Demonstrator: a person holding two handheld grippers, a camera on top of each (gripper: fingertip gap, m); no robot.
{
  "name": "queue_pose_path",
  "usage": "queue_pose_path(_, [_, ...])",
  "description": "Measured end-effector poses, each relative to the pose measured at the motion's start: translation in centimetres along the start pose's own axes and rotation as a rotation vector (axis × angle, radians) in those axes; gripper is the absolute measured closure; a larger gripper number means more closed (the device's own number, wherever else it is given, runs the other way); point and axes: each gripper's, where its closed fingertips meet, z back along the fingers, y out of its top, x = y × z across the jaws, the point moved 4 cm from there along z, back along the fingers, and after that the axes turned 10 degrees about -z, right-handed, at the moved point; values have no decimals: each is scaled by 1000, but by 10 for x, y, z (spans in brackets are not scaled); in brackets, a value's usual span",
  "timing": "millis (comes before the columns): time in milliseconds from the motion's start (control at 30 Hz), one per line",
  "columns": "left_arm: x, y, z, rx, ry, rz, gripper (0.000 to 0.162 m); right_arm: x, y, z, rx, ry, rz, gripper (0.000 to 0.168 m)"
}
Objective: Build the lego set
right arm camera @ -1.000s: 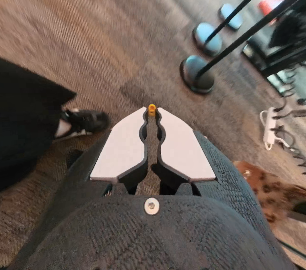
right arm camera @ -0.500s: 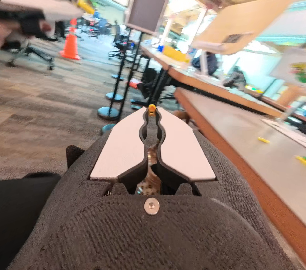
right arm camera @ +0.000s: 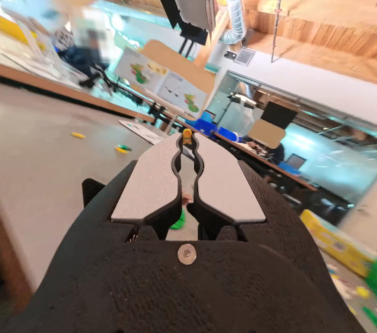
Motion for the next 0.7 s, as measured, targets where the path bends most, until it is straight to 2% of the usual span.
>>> queue_pose_path(167, [9, -23, -138, 120, -24, -15, 150, 63, -43, -19, -66, 21, 189, 163])
queue_pose_path(233, [18, -37, -179, 127, -22, -12, 150, 74, -53, -17, -67, 19, 258, 163])
queue_pose_path(333, [36, -58, -220, 107, -49, 11, 150, 65, -62, -9, -82, 70, 300, 162])
queue_pose_path(467, [60, -74, -240, 73, -102, -39, 150, 49, -64, -4, -85, 105, 393, 163])
queue_pose_path(633, [65, -78, -223, 71, -87, -201, 150, 46, -71, -7, -136, 109, 381, 163])
queue_pose_path(700, [66, -79, -219, 71, -101, -160, 150, 48, -72, -8, -148, 91, 384, 163])
